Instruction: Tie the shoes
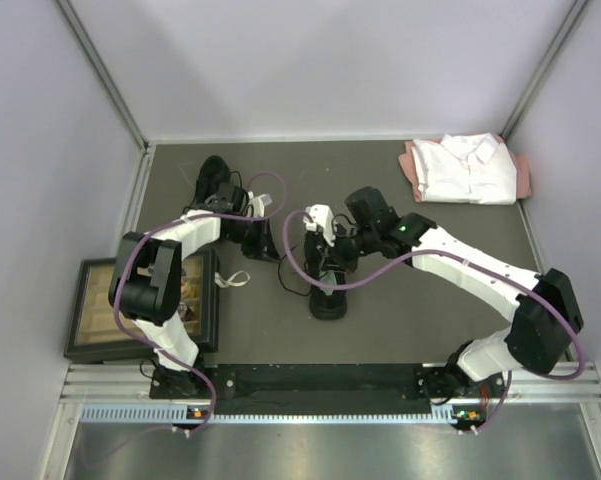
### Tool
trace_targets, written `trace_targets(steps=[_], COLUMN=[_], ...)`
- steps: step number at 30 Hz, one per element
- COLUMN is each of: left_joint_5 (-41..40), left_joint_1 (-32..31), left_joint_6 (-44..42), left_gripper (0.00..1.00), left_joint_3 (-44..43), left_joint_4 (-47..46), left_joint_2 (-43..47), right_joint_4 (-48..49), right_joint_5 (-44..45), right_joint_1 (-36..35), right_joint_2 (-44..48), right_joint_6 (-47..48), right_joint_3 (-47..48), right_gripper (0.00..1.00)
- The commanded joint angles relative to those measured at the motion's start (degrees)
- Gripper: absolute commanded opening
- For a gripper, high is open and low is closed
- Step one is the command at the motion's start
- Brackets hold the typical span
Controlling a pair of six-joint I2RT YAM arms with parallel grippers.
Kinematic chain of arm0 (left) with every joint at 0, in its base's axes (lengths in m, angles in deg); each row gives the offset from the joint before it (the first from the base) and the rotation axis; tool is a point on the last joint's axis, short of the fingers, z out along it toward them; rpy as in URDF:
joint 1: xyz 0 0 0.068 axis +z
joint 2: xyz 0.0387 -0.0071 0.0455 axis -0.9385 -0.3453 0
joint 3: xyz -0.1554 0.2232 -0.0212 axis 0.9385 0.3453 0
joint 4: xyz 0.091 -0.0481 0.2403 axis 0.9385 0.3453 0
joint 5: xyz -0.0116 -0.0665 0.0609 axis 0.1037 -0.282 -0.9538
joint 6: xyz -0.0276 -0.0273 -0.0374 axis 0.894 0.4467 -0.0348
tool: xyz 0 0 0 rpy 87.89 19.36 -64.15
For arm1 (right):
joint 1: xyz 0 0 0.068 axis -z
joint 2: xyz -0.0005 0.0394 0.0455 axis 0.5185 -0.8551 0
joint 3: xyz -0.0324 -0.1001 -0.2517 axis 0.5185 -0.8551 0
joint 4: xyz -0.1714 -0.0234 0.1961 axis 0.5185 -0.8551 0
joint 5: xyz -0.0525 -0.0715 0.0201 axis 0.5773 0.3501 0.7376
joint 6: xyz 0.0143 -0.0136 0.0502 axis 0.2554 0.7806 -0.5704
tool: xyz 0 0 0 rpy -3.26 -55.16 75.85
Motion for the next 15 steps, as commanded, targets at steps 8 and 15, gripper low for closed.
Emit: trace_targets(steps=[8, 15], left_joint_5=[1.55, 2.34], left_joint_1=[0.07, 0.07], left_joint_6=[-1.51, 0.42], left_gripper=[0.0, 0.0], left_joint_3=[2.72, 3.77], left_joint_4=[4.17, 1.62], left_joint_2=[3.2, 3.02], right_joint_4=[2.42, 5.33], right_joint_5=[3.15, 11.95], right_joint_1=[5.24, 5.33], right_joint_2=[11.39, 11.13], right_joint_6=[-14.41, -24.15], right_joint_3=[-11.55, -11.04], right_gripper=[0.0, 0.0])
